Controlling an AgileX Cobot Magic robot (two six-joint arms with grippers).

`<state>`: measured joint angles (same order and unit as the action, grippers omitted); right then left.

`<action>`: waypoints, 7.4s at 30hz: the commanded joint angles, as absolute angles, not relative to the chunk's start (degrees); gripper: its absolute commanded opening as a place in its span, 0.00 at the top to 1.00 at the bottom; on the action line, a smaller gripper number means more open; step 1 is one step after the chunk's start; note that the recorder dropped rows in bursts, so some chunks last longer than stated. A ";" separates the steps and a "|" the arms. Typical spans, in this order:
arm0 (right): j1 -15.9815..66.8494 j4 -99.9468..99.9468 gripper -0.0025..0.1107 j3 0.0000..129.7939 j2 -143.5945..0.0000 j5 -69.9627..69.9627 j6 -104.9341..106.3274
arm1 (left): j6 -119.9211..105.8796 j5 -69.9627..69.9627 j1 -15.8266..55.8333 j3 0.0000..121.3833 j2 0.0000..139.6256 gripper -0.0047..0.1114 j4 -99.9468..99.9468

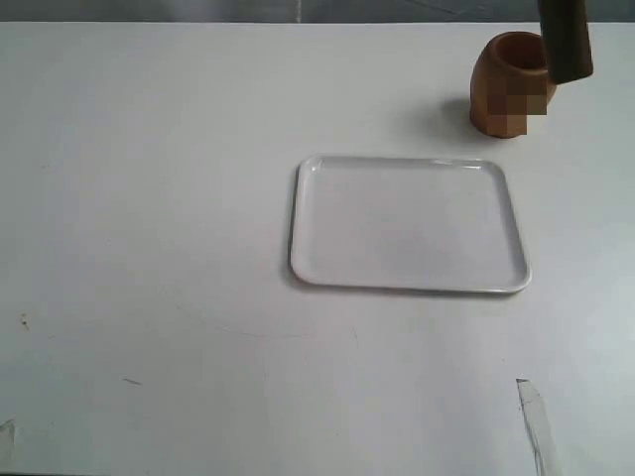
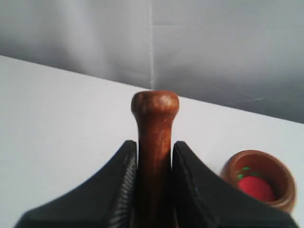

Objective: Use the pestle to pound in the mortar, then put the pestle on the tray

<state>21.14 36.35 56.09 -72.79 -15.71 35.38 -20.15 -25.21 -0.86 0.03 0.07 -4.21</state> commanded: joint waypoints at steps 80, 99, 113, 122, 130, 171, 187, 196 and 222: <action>4.02 -21.08 0.98 61.40 -128.22 69.96 -13.96 | -19.68 -25.03 -0.42 0.00 0.00 0.96 -3.79; 3.91 -24.26 0.98 61.40 -121.63 69.86 -14.80 | -19.68 -25.03 -0.42 0.00 0.00 0.96 -3.79; 3.91 -26.43 0.98 61.40 -128.70 69.96 -13.45 | -19.68 -25.03 -0.42 0.00 0.00 0.96 -3.79; 3.91 -26.71 0.98 61.40 -116.65 69.53 -13.85 | -19.68 -25.03 -0.42 0.00 0.00 0.96 -3.79; 3.91 -28.14 0.98 61.40 -117.53 63.55 -13.85 | -19.68 -25.03 -0.42 0.00 0.00 0.96 -3.79; 3.91 -29.52 0.98 61.40 -125.41 61.39 -14.99 | -19.68 -25.03 -0.42 0.00 0.00 0.96 -3.79; 4.04 -32.59 0.98 61.15 -108.90 61.61 -15.94 | -19.68 -25.03 -0.42 0.00 0.00 0.96 -3.79; 16.11 -85.72 0.98 61.15 -104.93 41.74 -39.60 | -19.68 -25.03 -0.42 0.00 0.00 0.96 -3.79; 16.75 -99.95 0.75 56.78 -115.57 40.92 -67.96 | -19.68 -25.03 -0.42 0.00 0.00 0.96 -3.79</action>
